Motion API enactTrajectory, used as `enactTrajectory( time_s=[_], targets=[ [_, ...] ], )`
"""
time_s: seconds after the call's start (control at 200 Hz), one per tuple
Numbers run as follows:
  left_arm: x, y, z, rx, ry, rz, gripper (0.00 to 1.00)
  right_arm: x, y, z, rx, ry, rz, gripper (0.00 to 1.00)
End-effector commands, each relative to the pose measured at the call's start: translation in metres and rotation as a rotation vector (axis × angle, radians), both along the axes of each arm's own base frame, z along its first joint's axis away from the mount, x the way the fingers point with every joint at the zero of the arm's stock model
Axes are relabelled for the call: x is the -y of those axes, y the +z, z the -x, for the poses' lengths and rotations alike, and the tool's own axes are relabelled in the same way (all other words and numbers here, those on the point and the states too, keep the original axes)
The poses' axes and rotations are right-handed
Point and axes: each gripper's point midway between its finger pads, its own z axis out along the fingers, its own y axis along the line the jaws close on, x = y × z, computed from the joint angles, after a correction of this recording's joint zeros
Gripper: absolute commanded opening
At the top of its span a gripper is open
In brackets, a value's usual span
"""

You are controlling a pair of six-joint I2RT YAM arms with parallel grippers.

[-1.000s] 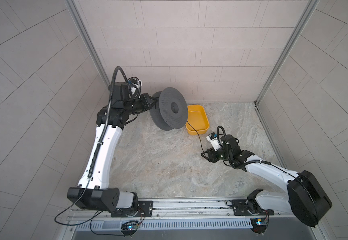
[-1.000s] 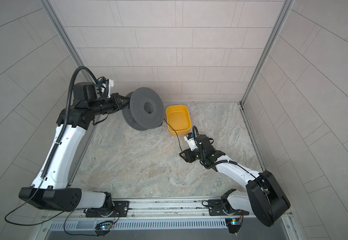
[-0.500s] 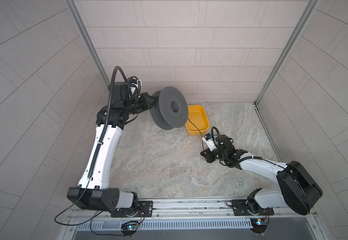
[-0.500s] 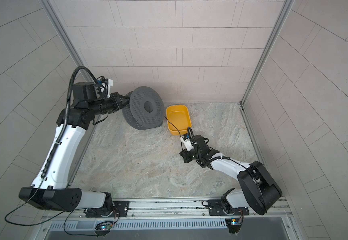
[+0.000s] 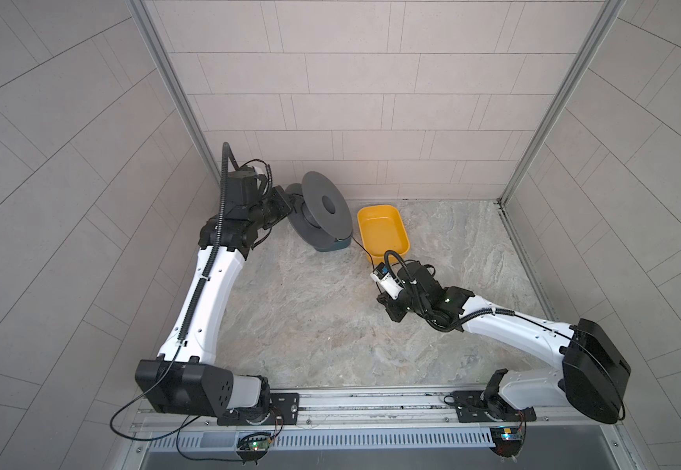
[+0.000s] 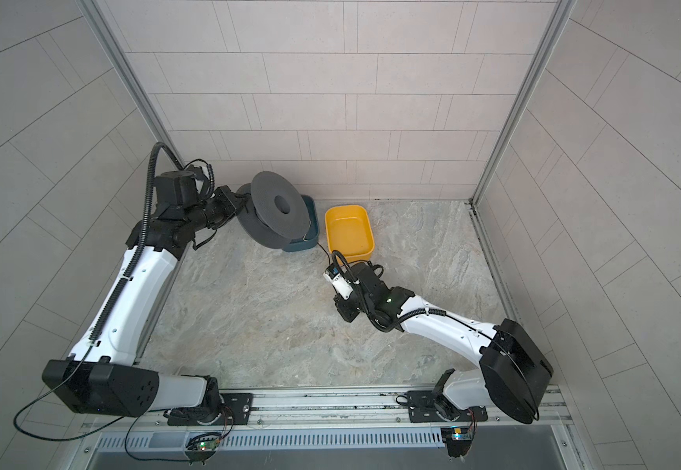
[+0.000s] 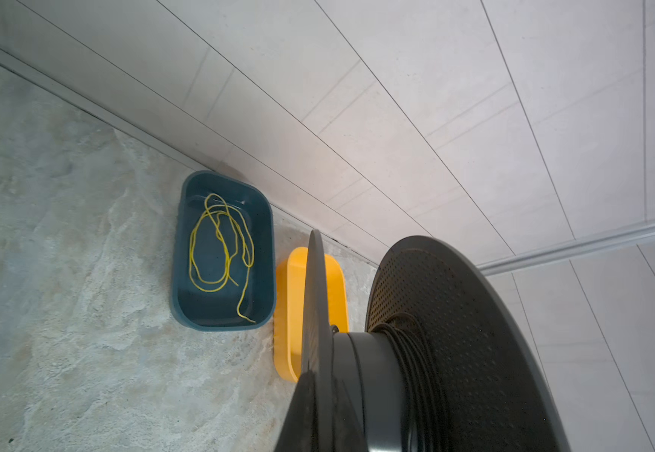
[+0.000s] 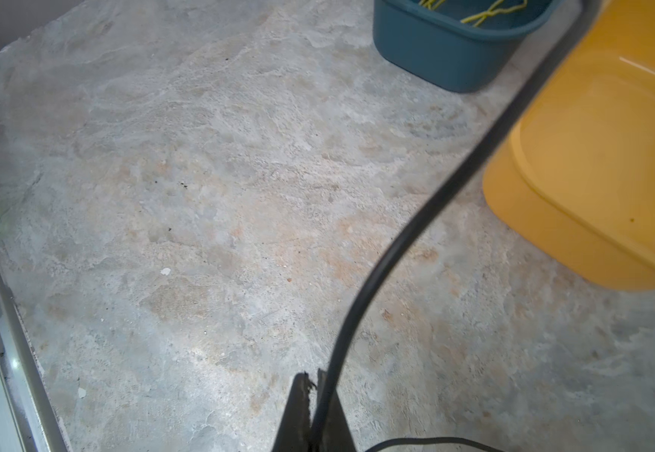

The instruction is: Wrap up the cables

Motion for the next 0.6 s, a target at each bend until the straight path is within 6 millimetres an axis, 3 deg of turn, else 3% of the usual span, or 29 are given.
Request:
enactTrajectory(
  time_s=[0.0, 0.155, 0.305, 0.595],
  targets=[
    [-0.018, 0.048, 0.0, 0.168, 0.102, -0.014, 0.0, -0.001, 0.021, 0.013, 0.077, 0.07, 0.096, 0.0],
    [-0.024, 0.031, -0.002, 0.15, 0.134, -0.105, 0.0, -0.023, 0.049, 0.033, 0.128, 0.181, 0.124, 0.0],
    [-0.017, 0.015, -0.004, 0.13, 0.14, -0.189, 0.0, -0.045, 0.081, 0.044, 0.171, 0.268, 0.127, 0.0],
    [-0.003, -0.005, -0.011, 0.095, 0.123, -0.267, 0.0, -0.079, 0.127, 0.043, 0.246, 0.392, 0.124, 0.0]
  ],
)
